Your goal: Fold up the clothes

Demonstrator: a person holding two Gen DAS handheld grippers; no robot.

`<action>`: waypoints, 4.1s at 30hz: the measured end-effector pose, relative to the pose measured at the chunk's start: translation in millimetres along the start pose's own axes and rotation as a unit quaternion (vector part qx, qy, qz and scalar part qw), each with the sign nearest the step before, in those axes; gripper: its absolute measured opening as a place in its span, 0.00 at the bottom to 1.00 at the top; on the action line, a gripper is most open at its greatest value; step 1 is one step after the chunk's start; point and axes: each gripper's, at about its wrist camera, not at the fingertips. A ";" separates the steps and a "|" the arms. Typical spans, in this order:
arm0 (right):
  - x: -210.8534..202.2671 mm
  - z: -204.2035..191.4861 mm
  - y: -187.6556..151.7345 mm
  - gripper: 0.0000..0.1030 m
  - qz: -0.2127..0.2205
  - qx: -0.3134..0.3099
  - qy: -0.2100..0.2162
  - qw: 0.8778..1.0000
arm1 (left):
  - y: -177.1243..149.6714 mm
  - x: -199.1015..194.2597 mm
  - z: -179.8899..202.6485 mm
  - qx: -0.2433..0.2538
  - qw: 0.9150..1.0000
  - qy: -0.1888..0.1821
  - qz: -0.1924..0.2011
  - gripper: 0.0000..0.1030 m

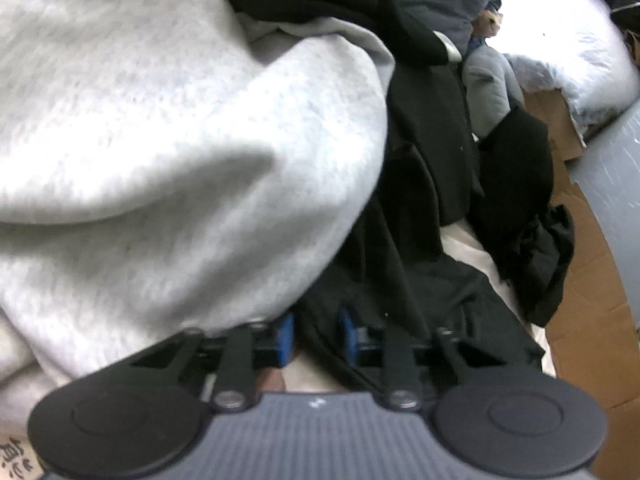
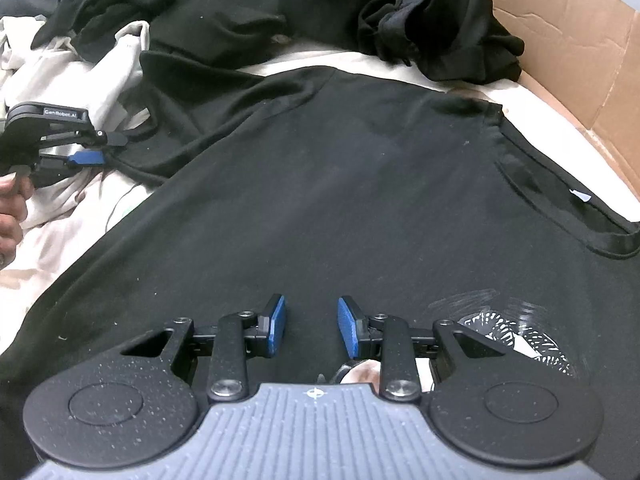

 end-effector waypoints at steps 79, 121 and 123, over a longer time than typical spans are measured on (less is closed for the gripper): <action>30.3 -48.4 67.1 0.34 -0.022 -0.069 0.077 0.994 | 126.7 -0.5 50.1 0.083 0.986 -0.114 0.094 0.03; 78.0 -61.0 52.1 0.11 0.029 0.120 0.142 0.982 | 40.7 -59.0 116.9 0.171 0.949 -0.257 -0.061 0.02; 77.6 -60.5 49.7 0.11 0.029 0.119 0.142 0.982 | 31.8 -53.2 119.7 0.175 0.946 -0.261 -0.079 0.02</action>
Point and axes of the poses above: each gripper's, at about its wrist camera, not at the fingertips, and x roughly the way its jaws point, z to its right, y to its top, and after that the axes turned 3 degrees about -y, right-handed
